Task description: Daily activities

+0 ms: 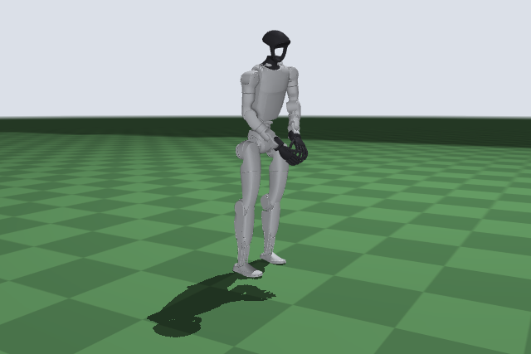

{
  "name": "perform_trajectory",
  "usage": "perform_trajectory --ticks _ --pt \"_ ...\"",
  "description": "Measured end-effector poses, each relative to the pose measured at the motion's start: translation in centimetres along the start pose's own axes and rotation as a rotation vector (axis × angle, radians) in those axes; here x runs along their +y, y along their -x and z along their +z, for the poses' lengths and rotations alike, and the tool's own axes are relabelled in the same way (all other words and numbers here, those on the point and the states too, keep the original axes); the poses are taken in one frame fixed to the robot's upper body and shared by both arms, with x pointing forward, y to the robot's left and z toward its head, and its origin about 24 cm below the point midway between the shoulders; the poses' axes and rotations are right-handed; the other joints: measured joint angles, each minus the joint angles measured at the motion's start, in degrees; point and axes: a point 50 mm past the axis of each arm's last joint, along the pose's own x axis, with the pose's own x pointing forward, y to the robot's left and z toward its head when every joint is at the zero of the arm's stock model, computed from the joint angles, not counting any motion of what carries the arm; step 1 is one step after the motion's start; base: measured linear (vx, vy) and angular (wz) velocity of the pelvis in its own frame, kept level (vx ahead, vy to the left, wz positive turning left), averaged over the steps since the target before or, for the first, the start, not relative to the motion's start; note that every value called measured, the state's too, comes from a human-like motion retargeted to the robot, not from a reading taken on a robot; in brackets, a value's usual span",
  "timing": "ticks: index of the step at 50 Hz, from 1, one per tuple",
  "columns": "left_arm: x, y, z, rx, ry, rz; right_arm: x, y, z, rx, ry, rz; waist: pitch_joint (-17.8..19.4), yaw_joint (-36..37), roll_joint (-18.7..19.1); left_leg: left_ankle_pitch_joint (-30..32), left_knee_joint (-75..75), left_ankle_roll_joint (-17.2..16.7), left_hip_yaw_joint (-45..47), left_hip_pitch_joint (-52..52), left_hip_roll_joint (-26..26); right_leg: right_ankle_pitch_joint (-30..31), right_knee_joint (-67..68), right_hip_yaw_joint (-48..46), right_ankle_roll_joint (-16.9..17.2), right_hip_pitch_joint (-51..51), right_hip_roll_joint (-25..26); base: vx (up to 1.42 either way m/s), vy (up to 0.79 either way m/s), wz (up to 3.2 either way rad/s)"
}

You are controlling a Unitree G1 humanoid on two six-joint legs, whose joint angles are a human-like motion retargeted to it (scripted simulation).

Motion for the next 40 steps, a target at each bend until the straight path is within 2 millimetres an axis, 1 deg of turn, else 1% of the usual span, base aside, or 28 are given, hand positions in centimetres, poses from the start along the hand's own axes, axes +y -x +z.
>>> perform_trajectory --ticks 5,10,13,17,20,25,26,27,28,29,30,40 --pt "0.1 0.2 -0.2 -0.003 -0.008 0.013 -0.1 0.2 0.4 -0.038 -0.043 -0.023 -0.25 -0.11 -0.59 -0.26 0.04 0.21 0.52 0.23 0.01 -0.02 0.09 0.33 0.28 0.03 0.07 0.0 0.0 0.0" --pt "0.2 0.4 -0.4 -0.008 -0.018 0.023 0.0 -0.3 2.7 -0.118 -0.065 -0.054 -0.52 -0.33 -1.09 -0.38 0.08 0.4 1.16 0.42 0.05 0.2 0.14 0.9 0.47 0.01 0.21 0.0 0.0 0.0" --pt "0.2 0.4 -0.5 -0.006 -0.022 0.022 0.4 -0.9 4.0 -0.147 -0.061 -0.053 -0.65 -0.36 -1.41 -0.4 0.14 0.56 1.56 0.56 0.05 0.41 0.15 1.35 0.5 0.01 0.28 0.0 0.0 0.0" --pt "0.1 0.4 -0.7 0.003 -0.025 0.018 1.2 -1.3 4.6 -0.147 -0.04 -0.031 -0.82 -0.26 -1.95 -0.37 0.19 0.69 2.02 0.72 -0.01 0.65 0.08 1.95 0.55 0.0 0.33 0.0 0.0 0.0" --pt "0.0 0.4 -0.9 0.017 -0.02 0.015 1.9 -1.5 4.3 -0.128 -0.016 0.003 -0.95 -0.17 -2.35 -0.35 0.24 0.74 2.29 0.75 -0.07 0.78 0.02 2.35 0.6 -0.05 0.33 0.0 0.0 0.0" --pt "0.0 0.6 -1.2 0.045 -0.004 0.014 3.1 -1.2 2.4 -0.064 0.01 0.069 -1.1 0.09 -3.03 -0.35 0.29 1.01 2.69 0.84 -0.25 0.71 0.07 2.92 0.79 -0.22 0.29 0.0 0.0 0.0" --pt "0.6 0.0 -1.3 0.048 0.001 0.024 2.9 -1.2 2.6 -0.063 0.018 0.078 -1.06 0.13 -2.94 -0.01 -0.03 1.09 2.66 0.3 -0.24 0.79 0.13 2.92 0.85 -0.96 0.31 0.0 0.0 0.0" --pt "0.8 -0.2 -1.4 0.052 0.006 0.028 2.9 -1.1 2.4 -0.056 0.021 0.085 -1.06 0.18 -2.98 0.11 -0.13 1.16 2.68 0.13 -0.26 0.78 0.19 2.95 0.89 -1.23 0.3 0.0 0.0 0.0" --pt "0.2 0.5 -1.4 0.06 0.012 0.019 3.2 -0.8 1.4 -0.038 0.016 0.089 -1.15 0.26 -3.3 -0.22 0.25 1.2 2.82 0.72 -0.38 0.57 0.24 3.05 0.9 -0.56 0.23 0.0 0.0 0.0" --pt "0.4 0.3 -1.5 0.065 0.016 0.024 3.1 -0.7 1.4 -0.036 0.02 0.093 -1.14 0.29 -3.33 -0.09 0.13 1.26 2.83 0.56 -0.4 0.54 0.3 3.06 0.92 -0.83 0.22 0.0 0.0 0.0" --pt "1.1 -0.2 -1.6 0.068 0.019 0.035 2.8 -0.8 1.7 -0.041 0.03 0.097 -1.08 0.3 -3.22 0.26 -0.22 1.33 2.79 0.03 -0.38 0.6 0.37 3.04 0.95 -1.57 0.24 0.0 0.0 0.0" --pt "1.2 0.1 -2.3 0.116 0.065 0.037 2.8 -0.4 1.2 -0.026 0.063 0.109 -1.14 0.92 -3.91 0.25 0.02 1.79 3.78 0.38 -0.68 0.2 0.89 3.67 1.37 -1.91 0.22 0.0 0.0 0.0"
